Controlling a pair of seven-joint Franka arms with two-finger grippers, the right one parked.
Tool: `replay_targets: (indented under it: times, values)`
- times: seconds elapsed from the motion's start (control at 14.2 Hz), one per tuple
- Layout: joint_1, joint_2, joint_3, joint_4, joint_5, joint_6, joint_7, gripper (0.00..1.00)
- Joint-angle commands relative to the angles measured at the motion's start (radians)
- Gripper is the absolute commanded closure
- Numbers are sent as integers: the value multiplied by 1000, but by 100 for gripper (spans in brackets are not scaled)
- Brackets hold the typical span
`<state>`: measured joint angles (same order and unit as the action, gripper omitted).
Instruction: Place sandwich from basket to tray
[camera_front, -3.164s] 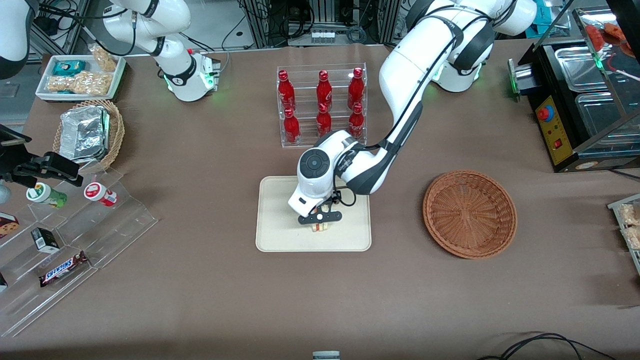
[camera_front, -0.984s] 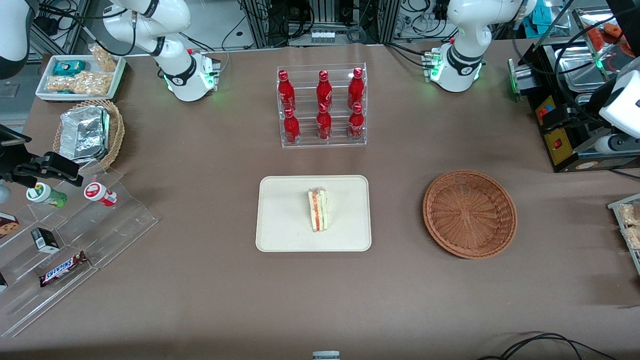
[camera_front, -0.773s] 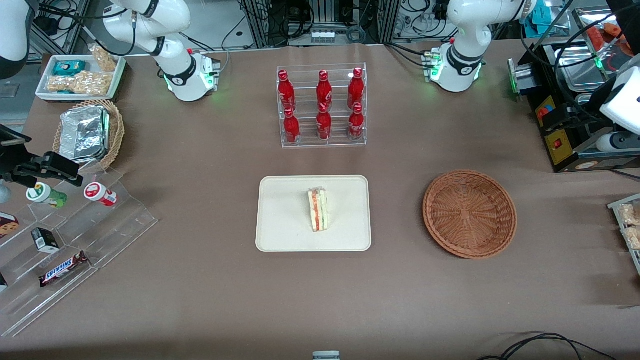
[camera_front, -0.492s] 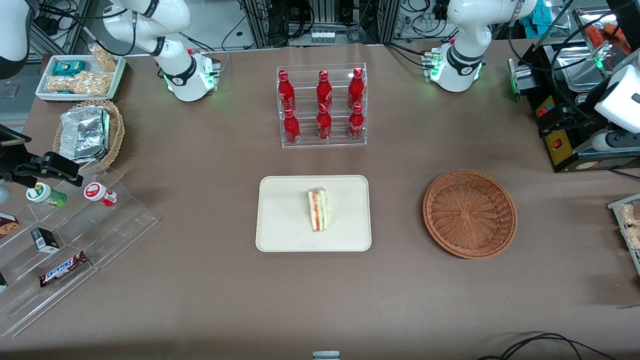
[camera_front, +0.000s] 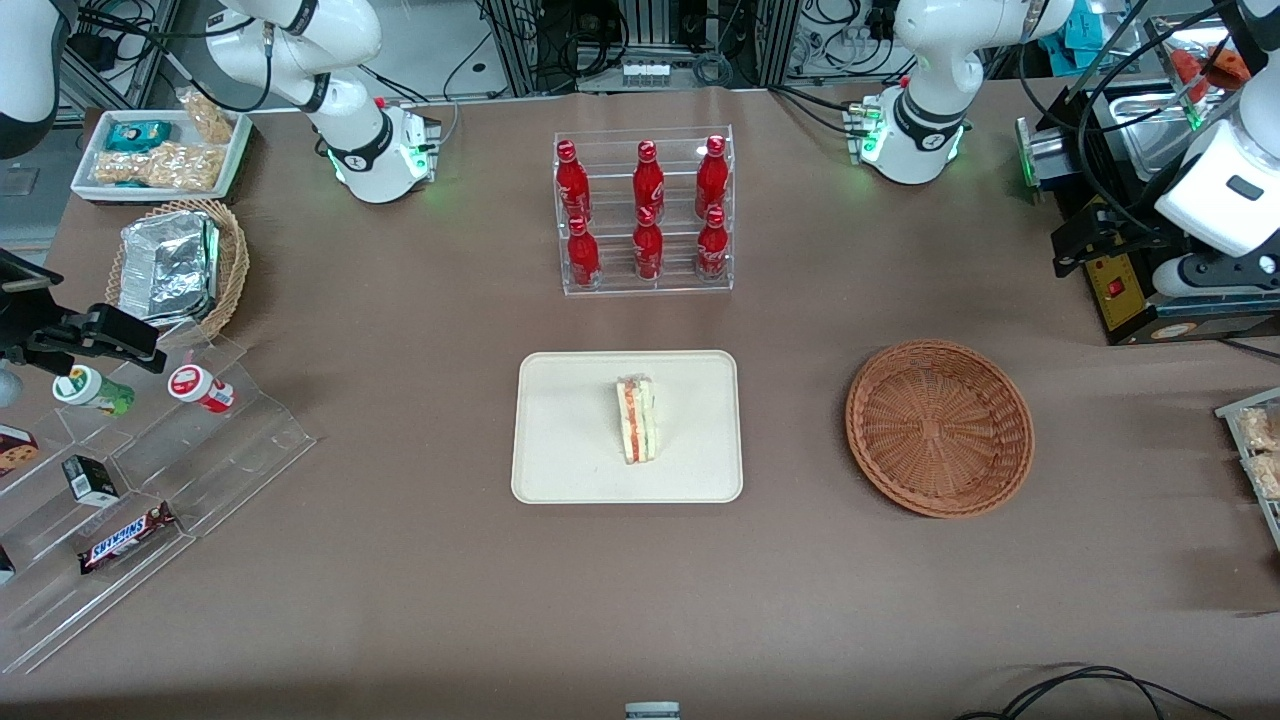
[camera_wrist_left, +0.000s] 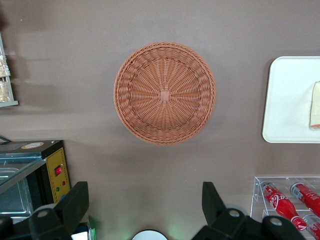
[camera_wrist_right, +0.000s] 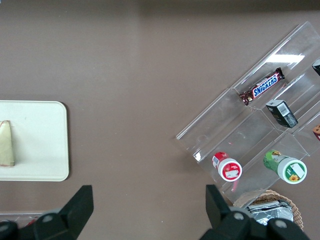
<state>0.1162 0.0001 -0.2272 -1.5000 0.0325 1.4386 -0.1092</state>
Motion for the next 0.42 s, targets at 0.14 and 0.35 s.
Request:
replay_targets:
  times: [0.14, 0.35]
  values:
    - [6, -11, 3, -5, -9, 8, -17, 0]
    - [0, 6, 0, -2, -9, 11, -23, 0]
